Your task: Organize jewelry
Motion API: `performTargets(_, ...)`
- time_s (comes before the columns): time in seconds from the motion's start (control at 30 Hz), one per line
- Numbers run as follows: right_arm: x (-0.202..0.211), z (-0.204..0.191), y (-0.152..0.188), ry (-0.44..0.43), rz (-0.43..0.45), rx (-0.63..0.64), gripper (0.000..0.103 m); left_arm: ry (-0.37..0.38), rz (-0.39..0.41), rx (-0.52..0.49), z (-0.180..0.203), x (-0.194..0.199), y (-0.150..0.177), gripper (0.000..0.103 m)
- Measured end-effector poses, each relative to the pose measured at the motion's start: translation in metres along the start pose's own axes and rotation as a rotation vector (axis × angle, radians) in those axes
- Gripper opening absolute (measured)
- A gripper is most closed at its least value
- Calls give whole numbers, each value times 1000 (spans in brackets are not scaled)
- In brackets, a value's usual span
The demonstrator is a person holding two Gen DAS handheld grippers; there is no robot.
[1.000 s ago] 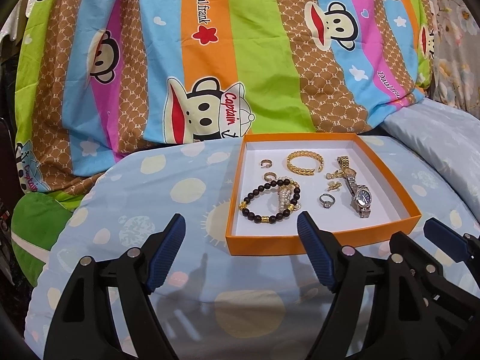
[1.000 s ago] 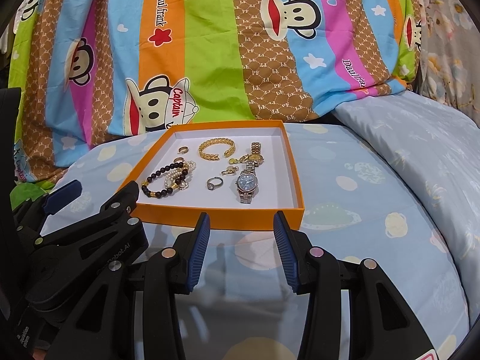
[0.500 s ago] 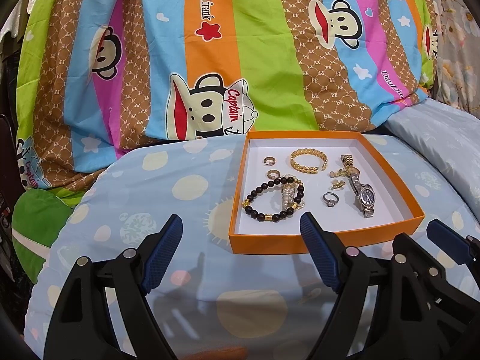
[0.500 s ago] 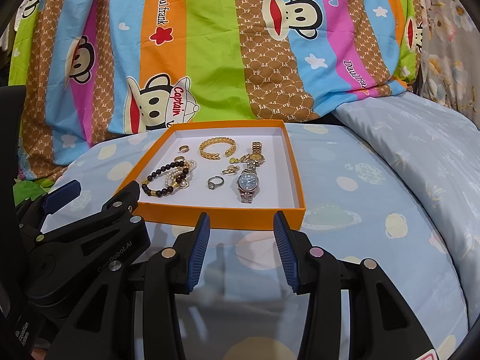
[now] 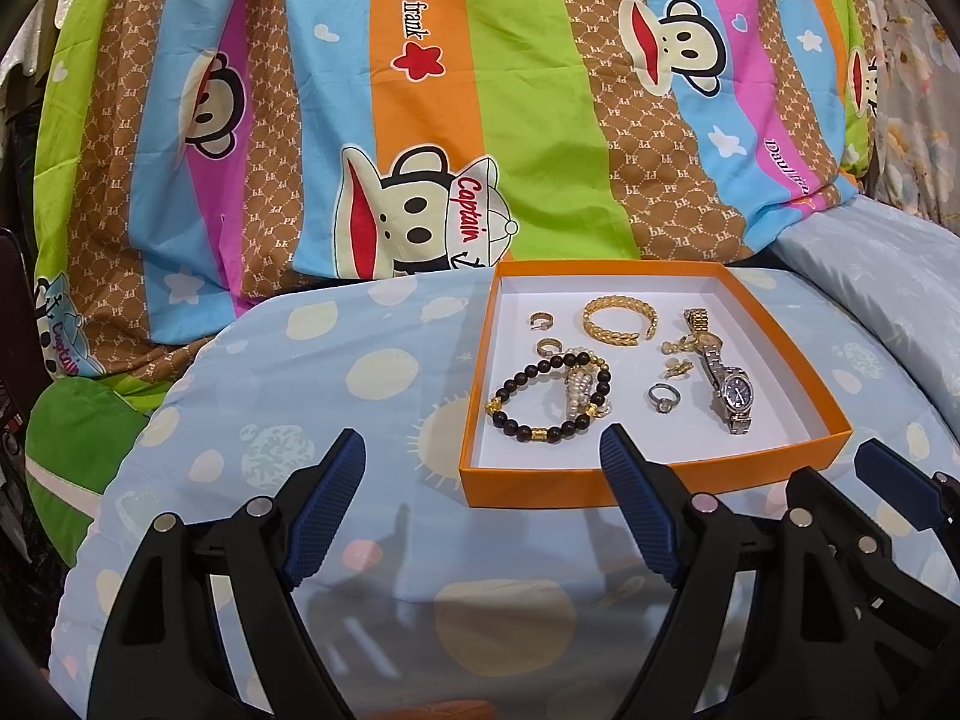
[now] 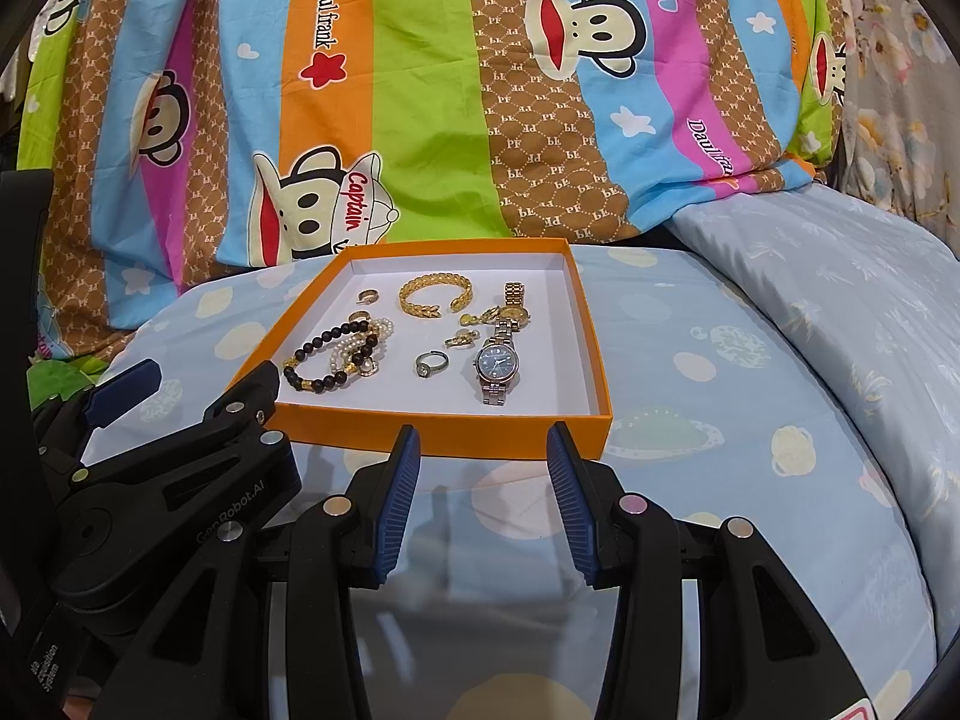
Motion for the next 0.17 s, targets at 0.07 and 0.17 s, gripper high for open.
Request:
performTargets(0.07,0,0,0,-1,0,0,44,-1,1,0,0,0,0,78)
performTargets(0.17,0,0,0,0,0,0,44,-2,1,0,-2,0,0,78)
Point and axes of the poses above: each gripper's, at about its wrist camera, not at the fingertips, and x roughly against the way its jaws point, z to its right, y to its underside, the point moved 7 cm from there along -x, roughly the way its jaws point, and after that the axes turned 13 degrees about -z, right-handed, at the moved point
